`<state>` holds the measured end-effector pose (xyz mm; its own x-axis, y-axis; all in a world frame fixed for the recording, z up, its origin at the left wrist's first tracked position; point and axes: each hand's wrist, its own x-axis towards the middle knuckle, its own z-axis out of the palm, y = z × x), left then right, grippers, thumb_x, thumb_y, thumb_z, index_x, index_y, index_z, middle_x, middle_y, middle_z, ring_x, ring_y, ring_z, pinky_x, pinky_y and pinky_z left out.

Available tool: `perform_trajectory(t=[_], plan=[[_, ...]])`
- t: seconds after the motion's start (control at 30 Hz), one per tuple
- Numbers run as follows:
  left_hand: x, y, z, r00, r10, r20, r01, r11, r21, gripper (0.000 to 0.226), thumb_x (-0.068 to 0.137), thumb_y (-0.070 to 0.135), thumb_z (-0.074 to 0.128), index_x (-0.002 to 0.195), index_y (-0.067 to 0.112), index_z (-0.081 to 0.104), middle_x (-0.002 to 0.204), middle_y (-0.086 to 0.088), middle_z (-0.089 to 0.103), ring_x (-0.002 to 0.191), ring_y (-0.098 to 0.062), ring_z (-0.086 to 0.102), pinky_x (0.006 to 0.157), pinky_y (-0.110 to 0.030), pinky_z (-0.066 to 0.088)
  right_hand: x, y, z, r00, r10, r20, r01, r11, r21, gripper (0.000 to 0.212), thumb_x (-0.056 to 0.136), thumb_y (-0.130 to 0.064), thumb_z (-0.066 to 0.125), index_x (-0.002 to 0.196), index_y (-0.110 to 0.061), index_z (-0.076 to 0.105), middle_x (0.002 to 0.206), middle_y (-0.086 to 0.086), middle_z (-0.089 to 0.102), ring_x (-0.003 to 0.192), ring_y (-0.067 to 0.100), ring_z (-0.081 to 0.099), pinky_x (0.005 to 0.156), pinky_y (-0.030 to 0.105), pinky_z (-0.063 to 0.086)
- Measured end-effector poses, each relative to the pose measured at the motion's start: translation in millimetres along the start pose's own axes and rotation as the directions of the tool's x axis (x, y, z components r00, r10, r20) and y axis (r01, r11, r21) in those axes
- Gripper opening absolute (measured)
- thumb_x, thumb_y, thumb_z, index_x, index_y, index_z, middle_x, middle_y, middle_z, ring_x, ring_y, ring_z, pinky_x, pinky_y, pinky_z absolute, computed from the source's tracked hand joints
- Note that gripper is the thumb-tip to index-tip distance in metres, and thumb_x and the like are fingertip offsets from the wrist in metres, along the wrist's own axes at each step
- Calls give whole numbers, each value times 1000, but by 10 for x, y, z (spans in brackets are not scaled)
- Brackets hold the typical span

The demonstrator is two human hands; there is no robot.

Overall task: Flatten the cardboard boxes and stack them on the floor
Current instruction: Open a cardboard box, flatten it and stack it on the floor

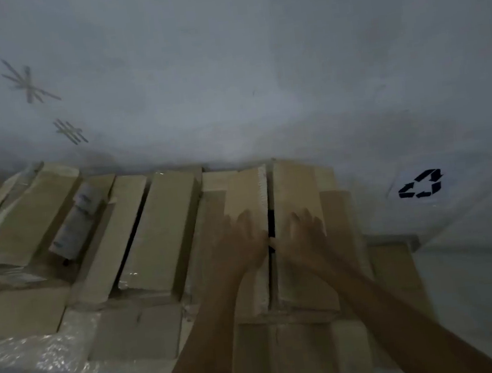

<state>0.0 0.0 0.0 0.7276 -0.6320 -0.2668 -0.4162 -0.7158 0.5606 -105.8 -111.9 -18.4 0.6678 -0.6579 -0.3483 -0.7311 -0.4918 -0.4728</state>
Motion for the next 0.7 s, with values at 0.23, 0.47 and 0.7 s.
perform_trajectory(t=[0.23, 0.47, 0.7], plan=[[269, -287, 440, 994, -104, 29, 101, 991, 88, 101, 89, 70, 51, 161, 21, 0, 168, -13, -12, 153, -39, 3, 120, -52, 15, 7, -38, 313, 979, 103, -175, -113, 992, -49, 78, 83, -50, 56, 144, -4, 34, 156, 19, 24, 148, 36, 13, 118, 49, 23], [345, -348, 515, 997, -76, 11, 73, 986, 151, 117, 82, 73, 58, 160, 17, -11, 164, -14, -25, 150, -44, 3, 116, -62, 20, -51, -60, 372, 989, 55, -136, -83, 975, -208, 90, 85, -52, 50, 153, -5, 15, 162, 24, 4, 149, 42, -3, 121, 51, 10], [367, -243, 295, 992, 21, 128, -19, 1000, -13, 127, 75, 60, 77, 161, 19, -6, 163, -11, -30, 153, -36, -7, 117, -52, 22, -130, -4, 254, 998, 13, -54, -18, 995, -98, 94, 86, -49, 51, 155, -8, 3, 163, 18, -2, 150, 40, -9, 122, 51, 11]])
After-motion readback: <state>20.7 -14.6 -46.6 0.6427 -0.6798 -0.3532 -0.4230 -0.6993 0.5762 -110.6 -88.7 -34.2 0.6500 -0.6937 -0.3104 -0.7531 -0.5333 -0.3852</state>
